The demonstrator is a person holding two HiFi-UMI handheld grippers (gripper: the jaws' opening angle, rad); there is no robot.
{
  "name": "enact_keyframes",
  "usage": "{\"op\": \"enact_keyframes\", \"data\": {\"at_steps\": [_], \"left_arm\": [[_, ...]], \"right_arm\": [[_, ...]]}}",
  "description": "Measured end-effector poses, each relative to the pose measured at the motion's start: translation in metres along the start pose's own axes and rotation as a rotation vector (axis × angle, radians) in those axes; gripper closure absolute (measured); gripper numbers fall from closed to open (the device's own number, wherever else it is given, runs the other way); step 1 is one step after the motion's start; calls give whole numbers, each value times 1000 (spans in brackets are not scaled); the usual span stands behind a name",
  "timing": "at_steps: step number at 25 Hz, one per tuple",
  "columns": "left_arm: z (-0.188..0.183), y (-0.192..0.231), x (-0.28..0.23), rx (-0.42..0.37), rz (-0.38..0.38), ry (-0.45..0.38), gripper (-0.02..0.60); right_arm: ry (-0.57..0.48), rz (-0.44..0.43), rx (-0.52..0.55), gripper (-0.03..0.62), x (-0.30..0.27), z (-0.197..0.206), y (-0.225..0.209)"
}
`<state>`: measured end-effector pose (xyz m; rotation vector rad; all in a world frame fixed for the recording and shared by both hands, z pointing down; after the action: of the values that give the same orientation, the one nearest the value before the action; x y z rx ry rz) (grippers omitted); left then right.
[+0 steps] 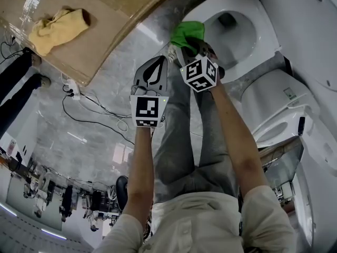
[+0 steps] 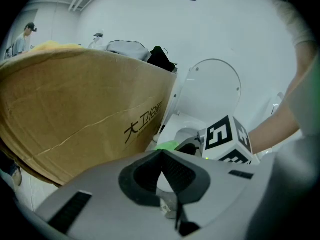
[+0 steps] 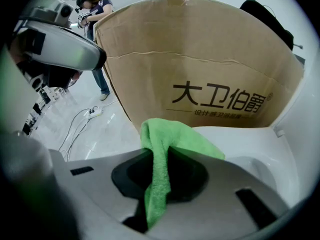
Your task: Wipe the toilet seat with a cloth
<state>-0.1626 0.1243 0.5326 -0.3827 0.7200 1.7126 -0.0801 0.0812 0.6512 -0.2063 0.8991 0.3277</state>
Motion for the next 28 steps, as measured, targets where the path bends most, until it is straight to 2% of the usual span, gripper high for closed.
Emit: {"op": "enact_keyframes", "data": {"at_steps": [28], "left_arm": [[34, -39, -3, -27, 33, 93, 569]], "right_arm": [[22, -50, -128, 551, 42, 61, 53]]}}
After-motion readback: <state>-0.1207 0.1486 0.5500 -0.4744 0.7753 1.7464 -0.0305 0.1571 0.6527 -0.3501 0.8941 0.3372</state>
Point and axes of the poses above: the fingertips, and each gripper's own axes: x backward along the fingers, y to its left, z out of its underside, the point moved 3 cm from there along x, backward along the fingers, and after that the axes turned 6 degrees about -y, right-handed, at the moved point
